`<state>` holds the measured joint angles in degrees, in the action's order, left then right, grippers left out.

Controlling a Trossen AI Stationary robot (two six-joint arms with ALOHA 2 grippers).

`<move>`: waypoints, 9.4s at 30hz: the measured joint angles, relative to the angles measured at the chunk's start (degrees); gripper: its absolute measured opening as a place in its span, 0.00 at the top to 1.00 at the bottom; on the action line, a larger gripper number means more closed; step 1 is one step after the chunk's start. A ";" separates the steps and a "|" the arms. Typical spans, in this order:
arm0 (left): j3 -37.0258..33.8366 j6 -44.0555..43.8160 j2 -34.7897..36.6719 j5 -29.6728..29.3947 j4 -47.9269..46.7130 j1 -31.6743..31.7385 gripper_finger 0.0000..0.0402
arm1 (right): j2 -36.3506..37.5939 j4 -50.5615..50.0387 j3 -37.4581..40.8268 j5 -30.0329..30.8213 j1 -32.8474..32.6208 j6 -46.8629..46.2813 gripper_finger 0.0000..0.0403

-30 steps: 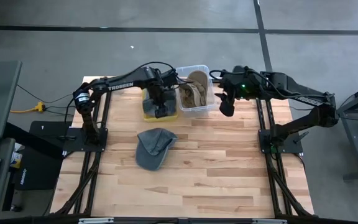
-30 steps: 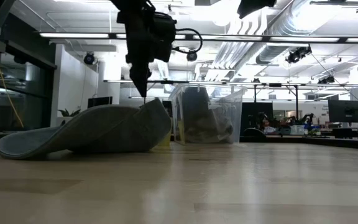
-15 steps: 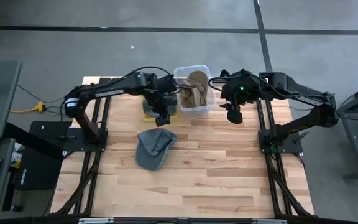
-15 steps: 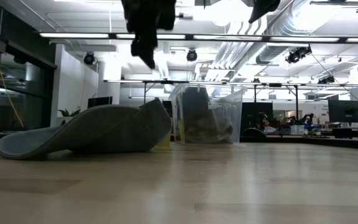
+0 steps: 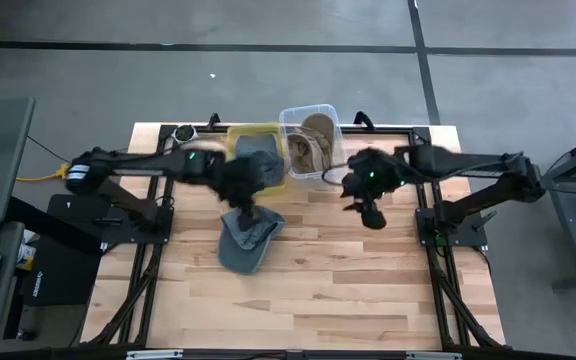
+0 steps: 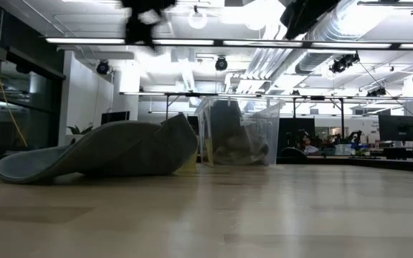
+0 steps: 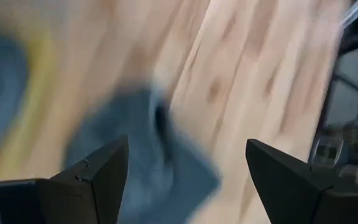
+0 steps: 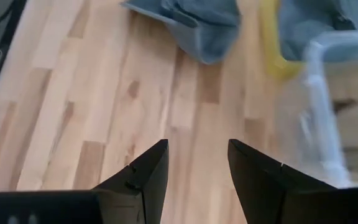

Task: Pick & Place hat
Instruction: Put the blue cap into the yellow bin

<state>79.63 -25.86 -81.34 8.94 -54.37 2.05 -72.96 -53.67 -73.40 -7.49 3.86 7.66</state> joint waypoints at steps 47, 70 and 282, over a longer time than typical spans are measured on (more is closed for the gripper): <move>-45.92 -43.08 28.68 -27.04 23.72 -30.96 0.30 | -25.34 46.63 9.88 20.15 -12.17 1.37 0.60; -45.90 -40.79 28.68 -27.55 24.75 -30.94 0.30 | -30.95 53.66 9.88 15.95 -9.07 3.03 0.41; -45.81 -59.96 27.46 -34.72 64.65 -6.91 0.30 | -11.55 29.26 -0.51 49.09 -20.52 15.84 0.98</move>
<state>33.82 -85.82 -53.89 -25.78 10.28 -4.86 -84.51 -24.41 -73.91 41.60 -16.67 23.50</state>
